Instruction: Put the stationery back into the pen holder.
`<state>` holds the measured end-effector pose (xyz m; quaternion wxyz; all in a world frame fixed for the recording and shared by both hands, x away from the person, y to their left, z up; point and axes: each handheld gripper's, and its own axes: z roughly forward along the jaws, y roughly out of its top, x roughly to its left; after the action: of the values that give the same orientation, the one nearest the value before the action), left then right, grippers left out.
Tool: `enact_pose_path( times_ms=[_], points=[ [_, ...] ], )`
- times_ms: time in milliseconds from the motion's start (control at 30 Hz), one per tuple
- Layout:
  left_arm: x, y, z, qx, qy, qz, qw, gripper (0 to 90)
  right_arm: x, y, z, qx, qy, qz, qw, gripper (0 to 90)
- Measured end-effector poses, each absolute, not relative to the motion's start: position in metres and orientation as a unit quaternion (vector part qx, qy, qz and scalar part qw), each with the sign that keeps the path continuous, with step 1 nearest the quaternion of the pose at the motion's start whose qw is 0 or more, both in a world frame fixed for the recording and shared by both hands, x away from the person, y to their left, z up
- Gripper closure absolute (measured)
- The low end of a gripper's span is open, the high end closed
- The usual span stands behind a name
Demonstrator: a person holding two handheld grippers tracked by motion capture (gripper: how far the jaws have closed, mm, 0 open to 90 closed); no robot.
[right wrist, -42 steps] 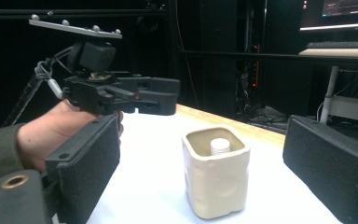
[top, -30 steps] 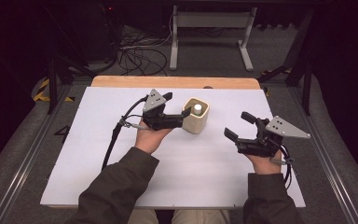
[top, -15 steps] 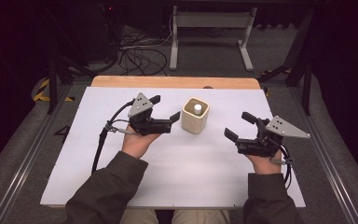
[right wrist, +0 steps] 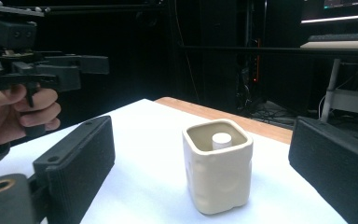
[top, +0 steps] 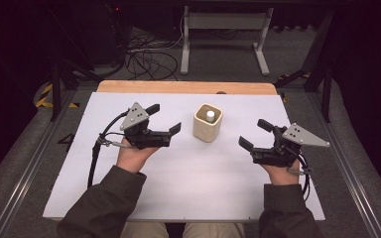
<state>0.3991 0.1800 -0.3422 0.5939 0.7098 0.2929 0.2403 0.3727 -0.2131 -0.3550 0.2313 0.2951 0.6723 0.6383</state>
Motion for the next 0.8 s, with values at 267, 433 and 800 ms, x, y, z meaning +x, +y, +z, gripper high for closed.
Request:
enact_pose_path(
  times_ms=[267, 433, 800],
  points=[
    [0.388, 0.193, -0.339, 0.709, 0.291, 0.244, 0.595, 4.5, 0.373, -0.212, -0.356, 0.297, 0.673, 0.637, 0.229, 6.8],
    [0.382, 0.203, -0.339, 0.707, 0.292, 0.248, 0.595, 4.5, 0.373, -0.213, -0.356, 0.299, 0.672, 0.637, 0.231, 6.5],
    [0.372, 0.226, -0.345, 0.700, 0.303, 0.249, 0.597, 4.2, 0.373, -0.213, -0.358, 0.303, 0.670, 0.637, 0.230, 5.8]
  ],
)
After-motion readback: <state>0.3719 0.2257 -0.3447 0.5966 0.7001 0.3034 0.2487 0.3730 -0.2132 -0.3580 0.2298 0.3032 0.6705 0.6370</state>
